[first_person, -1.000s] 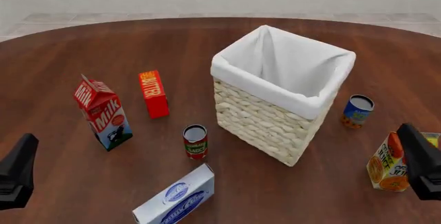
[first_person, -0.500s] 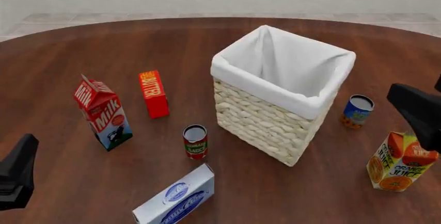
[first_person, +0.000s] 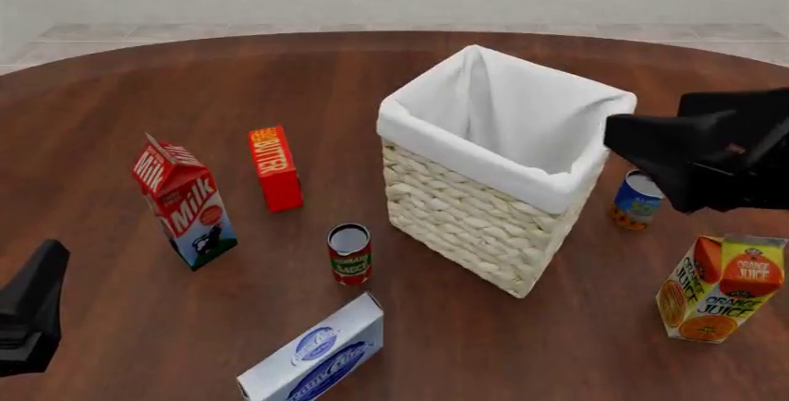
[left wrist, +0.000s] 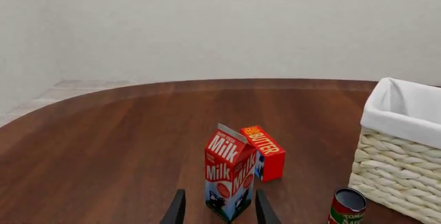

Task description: Pick up the tomato sauce, and put it in the basket.

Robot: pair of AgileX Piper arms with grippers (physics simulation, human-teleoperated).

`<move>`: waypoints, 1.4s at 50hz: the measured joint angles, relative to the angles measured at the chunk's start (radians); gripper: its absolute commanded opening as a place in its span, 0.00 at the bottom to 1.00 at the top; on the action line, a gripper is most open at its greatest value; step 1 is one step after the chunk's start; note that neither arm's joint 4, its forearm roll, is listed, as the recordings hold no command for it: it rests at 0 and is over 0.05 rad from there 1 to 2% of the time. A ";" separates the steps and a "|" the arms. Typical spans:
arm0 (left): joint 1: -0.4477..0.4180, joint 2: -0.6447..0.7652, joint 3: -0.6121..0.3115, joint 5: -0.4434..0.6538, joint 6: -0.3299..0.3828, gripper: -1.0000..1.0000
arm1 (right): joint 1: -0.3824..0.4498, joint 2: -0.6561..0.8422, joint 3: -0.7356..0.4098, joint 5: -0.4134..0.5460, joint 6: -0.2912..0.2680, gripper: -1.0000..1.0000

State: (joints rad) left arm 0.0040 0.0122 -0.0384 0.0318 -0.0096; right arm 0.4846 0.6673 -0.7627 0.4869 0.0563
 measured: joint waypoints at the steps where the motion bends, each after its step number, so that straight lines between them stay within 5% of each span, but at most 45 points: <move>1: 0.000 0.000 0.000 0.000 0.000 1.00 | 0.006 0.010 -0.004 -0.001 0.002 1.00; 70: 0.000 0.002 -0.003 0.001 0.000 1.00 | 0.327 0.520 -0.148 -0.170 0.094 1.00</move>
State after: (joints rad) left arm 0.0038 0.0137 -0.0413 0.0333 -0.0095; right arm 0.8120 1.1872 -0.9103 0.3172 0.1500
